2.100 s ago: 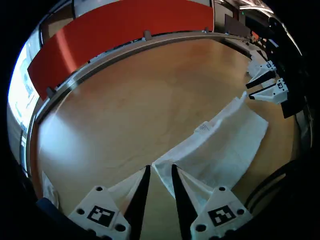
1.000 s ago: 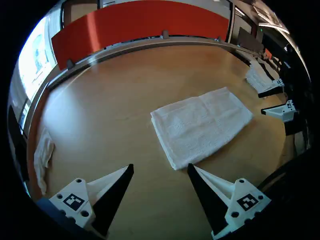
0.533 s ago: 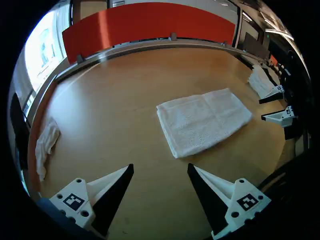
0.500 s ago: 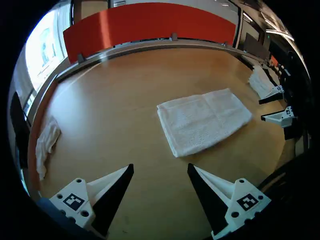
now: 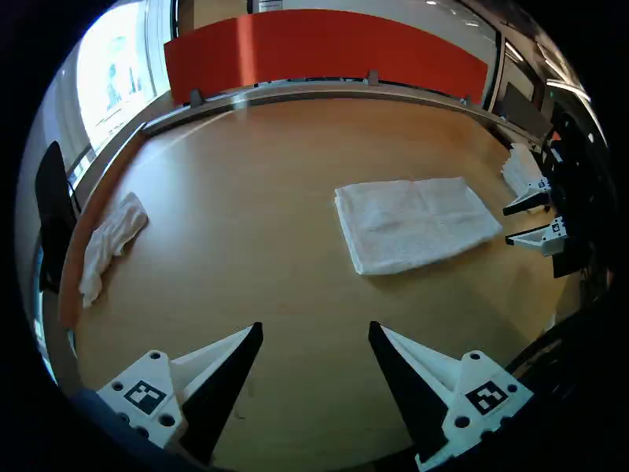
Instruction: Fold towel
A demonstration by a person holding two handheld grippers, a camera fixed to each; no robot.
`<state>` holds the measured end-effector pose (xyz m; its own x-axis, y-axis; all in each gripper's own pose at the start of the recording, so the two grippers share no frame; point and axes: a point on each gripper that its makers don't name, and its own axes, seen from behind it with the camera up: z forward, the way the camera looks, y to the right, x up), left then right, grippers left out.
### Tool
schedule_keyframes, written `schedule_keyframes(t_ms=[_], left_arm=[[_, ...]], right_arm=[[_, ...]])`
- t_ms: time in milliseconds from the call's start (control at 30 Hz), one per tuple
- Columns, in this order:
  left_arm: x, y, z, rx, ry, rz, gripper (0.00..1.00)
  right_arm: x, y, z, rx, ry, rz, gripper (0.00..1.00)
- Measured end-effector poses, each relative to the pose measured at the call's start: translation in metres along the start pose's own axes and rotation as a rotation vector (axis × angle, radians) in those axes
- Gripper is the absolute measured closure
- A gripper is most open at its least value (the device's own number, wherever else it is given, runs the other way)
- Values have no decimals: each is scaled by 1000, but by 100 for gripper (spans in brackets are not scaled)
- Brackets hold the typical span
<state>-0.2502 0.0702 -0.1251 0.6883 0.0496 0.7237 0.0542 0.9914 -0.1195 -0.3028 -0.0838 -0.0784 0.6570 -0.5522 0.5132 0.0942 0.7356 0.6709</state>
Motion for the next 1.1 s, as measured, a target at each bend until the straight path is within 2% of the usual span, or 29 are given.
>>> schedule_keyframes(t_ms=[133,333,500,600,833,933,1100], left_arm=[[-9,-6,-6,23,-2,-26,0],[-19,-10,-15,39,-1,-57,0],[-24,-14,-22,52,3,-73,0],[-26,-15,-25,57,3,-81,0],[-29,-18,-26,63,0,-91,0],[-29,-18,-26,64,1,-90,0],[-27,-16,-26,62,7,-94,0]], right_arm=[[-4,4,3,8,-15,-12,18],[-11,5,6,42,-36,-19,39],[-14,9,7,49,-44,-7,53],[-16,9,7,56,-49,3,57],[-17,7,10,72,-52,8,80],[-16,7,12,75,-54,1,93],[-10,5,11,74,-46,-14,96]])
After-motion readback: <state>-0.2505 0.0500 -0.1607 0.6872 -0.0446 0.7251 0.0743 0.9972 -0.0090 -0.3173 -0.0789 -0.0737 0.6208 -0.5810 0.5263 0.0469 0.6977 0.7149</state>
